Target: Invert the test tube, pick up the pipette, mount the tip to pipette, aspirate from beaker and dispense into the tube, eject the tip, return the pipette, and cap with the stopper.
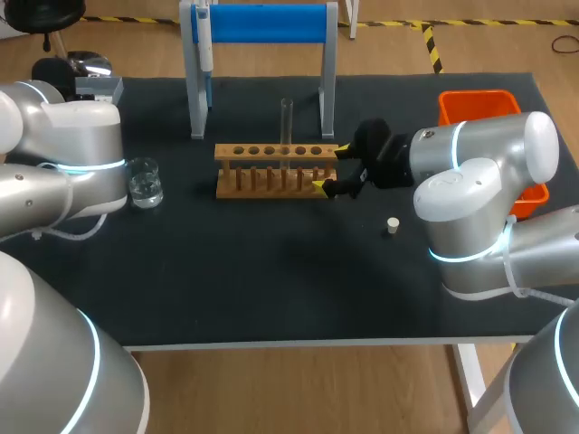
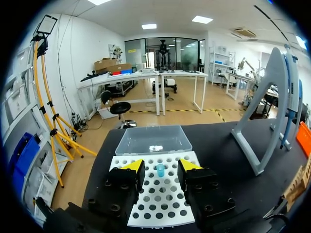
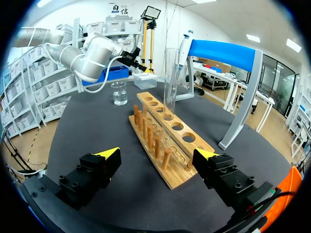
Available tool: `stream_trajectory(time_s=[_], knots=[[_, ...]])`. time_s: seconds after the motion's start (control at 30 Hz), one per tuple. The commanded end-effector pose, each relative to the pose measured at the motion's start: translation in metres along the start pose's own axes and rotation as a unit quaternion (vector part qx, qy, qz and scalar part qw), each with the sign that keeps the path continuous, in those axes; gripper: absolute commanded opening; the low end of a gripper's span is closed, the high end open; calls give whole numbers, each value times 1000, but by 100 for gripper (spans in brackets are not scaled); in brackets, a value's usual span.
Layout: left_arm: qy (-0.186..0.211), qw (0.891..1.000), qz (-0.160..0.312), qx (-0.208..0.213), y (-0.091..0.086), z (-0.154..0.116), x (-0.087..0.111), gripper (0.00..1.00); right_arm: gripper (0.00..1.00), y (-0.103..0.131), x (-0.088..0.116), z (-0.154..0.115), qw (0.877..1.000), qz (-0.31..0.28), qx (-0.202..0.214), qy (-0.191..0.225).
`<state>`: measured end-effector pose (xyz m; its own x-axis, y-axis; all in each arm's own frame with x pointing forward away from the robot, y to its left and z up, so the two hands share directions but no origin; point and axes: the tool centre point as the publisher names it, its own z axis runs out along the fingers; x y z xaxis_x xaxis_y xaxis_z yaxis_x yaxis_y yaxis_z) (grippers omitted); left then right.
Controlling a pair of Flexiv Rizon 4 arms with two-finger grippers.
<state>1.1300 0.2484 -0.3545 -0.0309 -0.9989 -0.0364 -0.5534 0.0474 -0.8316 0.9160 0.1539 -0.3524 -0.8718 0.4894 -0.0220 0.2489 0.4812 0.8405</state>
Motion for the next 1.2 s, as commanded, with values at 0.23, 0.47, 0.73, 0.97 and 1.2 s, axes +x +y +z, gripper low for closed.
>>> stream_trajectory(time_s=[0.23, 0.47, 0.73, 0.97, 1.2], knots=[[3, 1000, 3, -6, 2, 12, 0, 38, 100, 0, 0, 0, 1000, 0, 0, 1], [5, 1000, 5, -11, 3, 14, 0, 38, 100, 0, 0, 0, 1000, 0, 0, 1], [7, 1000, 6, -13, 4, 16, 0, 37, 100, 0, 0, 0, 1000, 0, 0, 1], [8, 1000, 5, -14, 5, 17, 0, 35, 100, 0, 0, 0, 1000, 0, 0, 1], [9, 1000, 6, -16, 6, 17, 1, 32, 100, 0, 0, 0, 1000, 0, 0, 1]])
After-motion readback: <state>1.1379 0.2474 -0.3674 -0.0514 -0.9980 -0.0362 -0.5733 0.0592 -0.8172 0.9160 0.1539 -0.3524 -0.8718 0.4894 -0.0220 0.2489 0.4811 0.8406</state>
